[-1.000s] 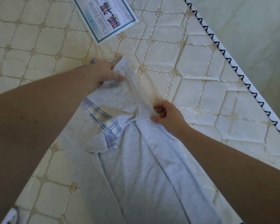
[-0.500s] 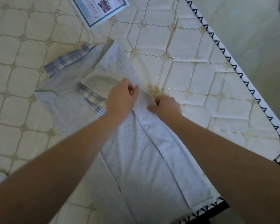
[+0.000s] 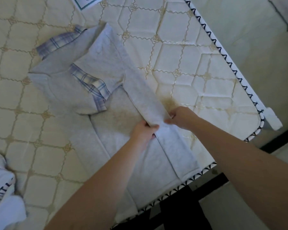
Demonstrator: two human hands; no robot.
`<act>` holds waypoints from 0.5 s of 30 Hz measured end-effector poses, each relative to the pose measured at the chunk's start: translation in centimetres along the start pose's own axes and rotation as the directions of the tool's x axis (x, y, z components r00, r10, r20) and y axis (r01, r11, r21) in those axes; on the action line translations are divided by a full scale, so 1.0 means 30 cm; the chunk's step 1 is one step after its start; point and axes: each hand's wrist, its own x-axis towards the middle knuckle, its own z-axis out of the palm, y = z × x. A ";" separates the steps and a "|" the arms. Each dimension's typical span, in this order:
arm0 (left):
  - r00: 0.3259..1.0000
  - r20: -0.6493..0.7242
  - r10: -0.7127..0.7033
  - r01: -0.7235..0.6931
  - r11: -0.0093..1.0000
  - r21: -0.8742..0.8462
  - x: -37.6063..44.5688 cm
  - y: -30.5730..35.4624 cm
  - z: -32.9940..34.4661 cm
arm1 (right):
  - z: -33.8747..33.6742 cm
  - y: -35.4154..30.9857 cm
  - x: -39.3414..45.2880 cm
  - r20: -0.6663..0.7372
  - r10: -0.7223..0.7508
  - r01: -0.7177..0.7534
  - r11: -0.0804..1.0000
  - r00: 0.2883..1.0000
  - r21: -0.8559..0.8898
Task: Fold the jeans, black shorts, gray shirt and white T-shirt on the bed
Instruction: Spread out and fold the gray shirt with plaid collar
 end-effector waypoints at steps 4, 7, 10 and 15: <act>0.996 -0.082 0.021 -0.012 0.994 0.110 -0.060 -0.131 0.062 | 0.131 0.147 -0.174 0.048 0.057 -0.060 0.996 0.997 0.060; 0.993 -0.112 0.026 0.005 0.963 0.268 -0.111 -0.225 0.088 | 0.238 0.224 -0.290 0.066 0.132 -0.139 0.984 0.989 0.115; 0.995 -0.096 0.010 0.021 0.948 0.318 -0.159 -0.296 0.088 | 0.308 0.268 -0.384 0.065 0.196 -0.205 0.960 0.979 0.190; 0.994 -0.107 0.038 0.001 0.939 0.344 -0.256 -0.405 0.021 | 0.343 0.304 -0.484 0.051 0.276 -0.279 0.917 0.960 0.285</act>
